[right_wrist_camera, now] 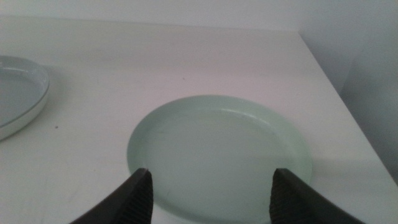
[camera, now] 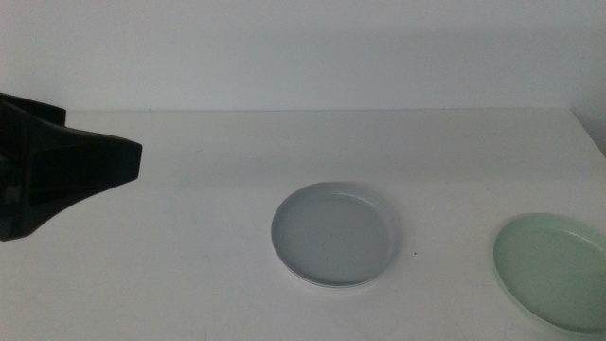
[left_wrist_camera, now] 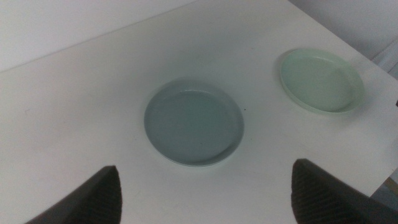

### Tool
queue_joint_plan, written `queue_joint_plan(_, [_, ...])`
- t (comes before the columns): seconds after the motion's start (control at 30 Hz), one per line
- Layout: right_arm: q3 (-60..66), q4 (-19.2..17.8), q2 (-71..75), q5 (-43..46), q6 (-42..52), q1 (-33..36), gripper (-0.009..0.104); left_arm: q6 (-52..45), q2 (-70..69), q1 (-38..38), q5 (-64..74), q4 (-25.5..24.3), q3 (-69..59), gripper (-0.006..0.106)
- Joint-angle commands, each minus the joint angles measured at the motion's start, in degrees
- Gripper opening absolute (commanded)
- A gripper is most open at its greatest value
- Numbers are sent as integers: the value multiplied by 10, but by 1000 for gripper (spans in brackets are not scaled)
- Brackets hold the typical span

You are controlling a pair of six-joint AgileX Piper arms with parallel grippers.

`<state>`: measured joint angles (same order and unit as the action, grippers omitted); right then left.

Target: Stack the three bowls on top of each other.

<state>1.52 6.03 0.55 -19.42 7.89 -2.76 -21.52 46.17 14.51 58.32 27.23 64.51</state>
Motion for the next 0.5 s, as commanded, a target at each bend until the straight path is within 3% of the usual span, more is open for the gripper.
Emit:
queue_joint_plan(0.0, [-34, 0, 8, 21, 2, -4, 51, 3, -2, 0, -36, 23, 14, 90])
queue_joint_plan(0.47, [-368, -7, -238, -237, 4, -4, 51, 3, -2, 0, -36, 20, 14, 90])
